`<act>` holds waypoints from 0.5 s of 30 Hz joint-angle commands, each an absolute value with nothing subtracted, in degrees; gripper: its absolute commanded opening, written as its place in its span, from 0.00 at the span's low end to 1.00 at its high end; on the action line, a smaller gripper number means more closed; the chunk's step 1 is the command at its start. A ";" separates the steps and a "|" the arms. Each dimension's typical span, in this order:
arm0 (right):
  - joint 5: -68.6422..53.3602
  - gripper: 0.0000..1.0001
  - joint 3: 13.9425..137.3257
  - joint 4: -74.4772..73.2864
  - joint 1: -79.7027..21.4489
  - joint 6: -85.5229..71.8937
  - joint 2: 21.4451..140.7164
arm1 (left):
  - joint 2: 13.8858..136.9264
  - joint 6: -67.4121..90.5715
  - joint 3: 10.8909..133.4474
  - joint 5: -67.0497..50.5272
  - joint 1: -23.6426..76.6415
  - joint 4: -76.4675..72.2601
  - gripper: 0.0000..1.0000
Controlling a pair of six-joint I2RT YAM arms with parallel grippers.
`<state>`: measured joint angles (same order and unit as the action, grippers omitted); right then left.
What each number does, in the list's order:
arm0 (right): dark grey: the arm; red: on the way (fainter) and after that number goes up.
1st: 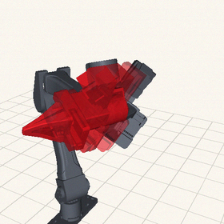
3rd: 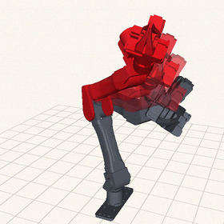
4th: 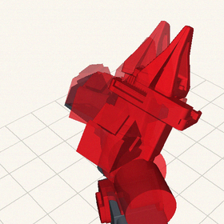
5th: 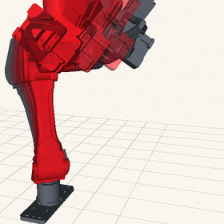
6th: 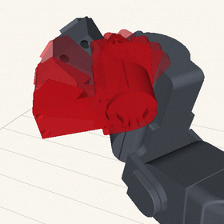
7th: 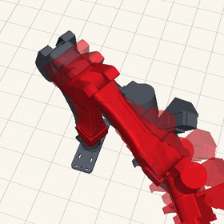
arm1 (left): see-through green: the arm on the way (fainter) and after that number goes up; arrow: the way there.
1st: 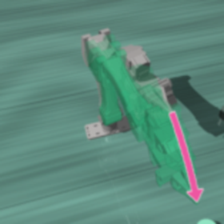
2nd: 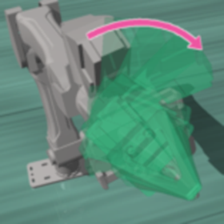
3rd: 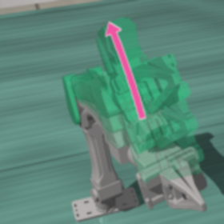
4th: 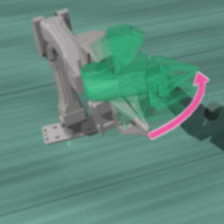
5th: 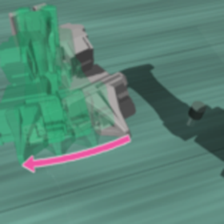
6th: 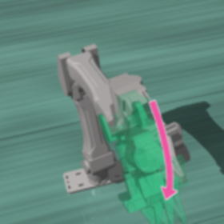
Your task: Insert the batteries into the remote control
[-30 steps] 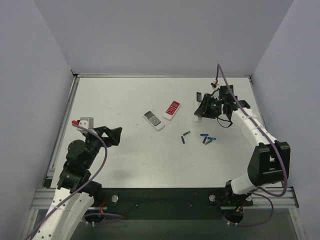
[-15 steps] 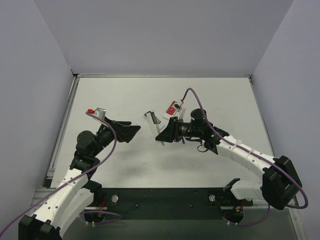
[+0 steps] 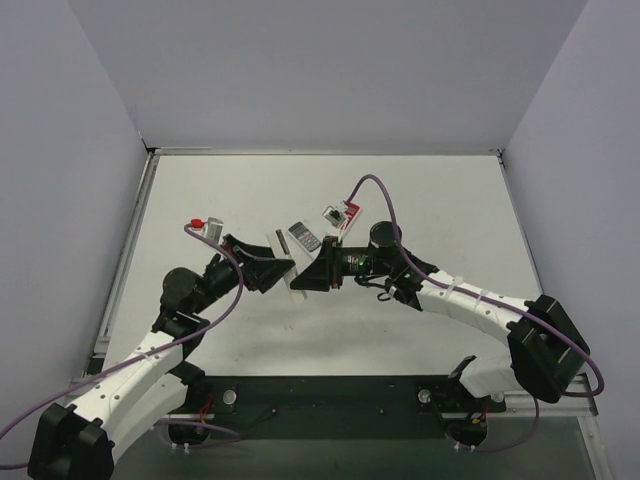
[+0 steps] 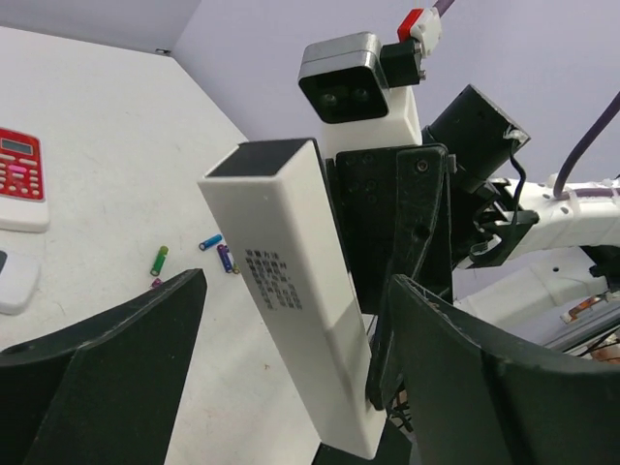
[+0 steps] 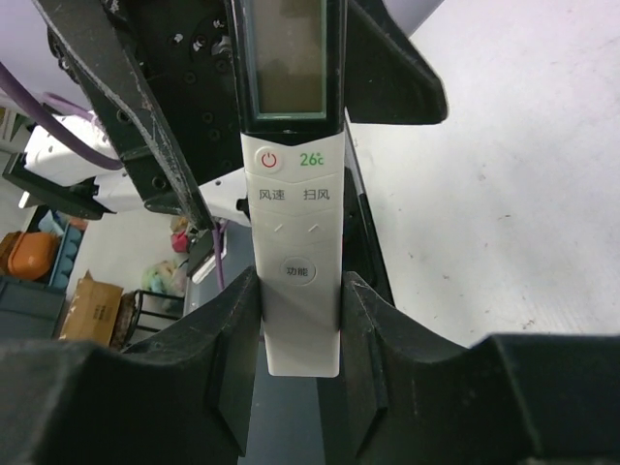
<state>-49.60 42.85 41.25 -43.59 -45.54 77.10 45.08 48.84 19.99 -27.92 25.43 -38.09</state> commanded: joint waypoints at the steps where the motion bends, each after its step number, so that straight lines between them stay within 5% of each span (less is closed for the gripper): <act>1: -53.88 0.00 43.33 51.59 -45.09 -46.41 77.87 | 46.05 53.08 20.21 -28.48 25.58 -46.49 0.80; 3: -54.14 0.00 43.16 51.68 -45.26 -46.23 78.13 | 46.67 53.96 20.30 -28.91 25.58 -47.10 0.72; 6: -53.88 0.00 43.33 49.76 -45.18 -45.27 78.22 | 46.67 56.77 19.34 -26.82 25.58 -49.04 0.34; 8: -53.00 0.10 44.03 47.39 -45.26 -43.34 77.79 | 46.32 58.18 19.16 -25.23 25.58 -48.26 0.11; 9: -52.21 0.25 44.21 44.59 -45.35 -42.37 77.26 | 45.88 58.18 19.51 -23.66 25.58 -45.38 0.04; 15: -38.17 0.72 45.00 29.31 -47.10 -31.04 71.82 | 41.58 54.58 25.66 -12.60 26.10 -18.75 0.00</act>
<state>-47.29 42.96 38.46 -45.23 -40.34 77.60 44.66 57.17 20.01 -22.83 25.82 -34.65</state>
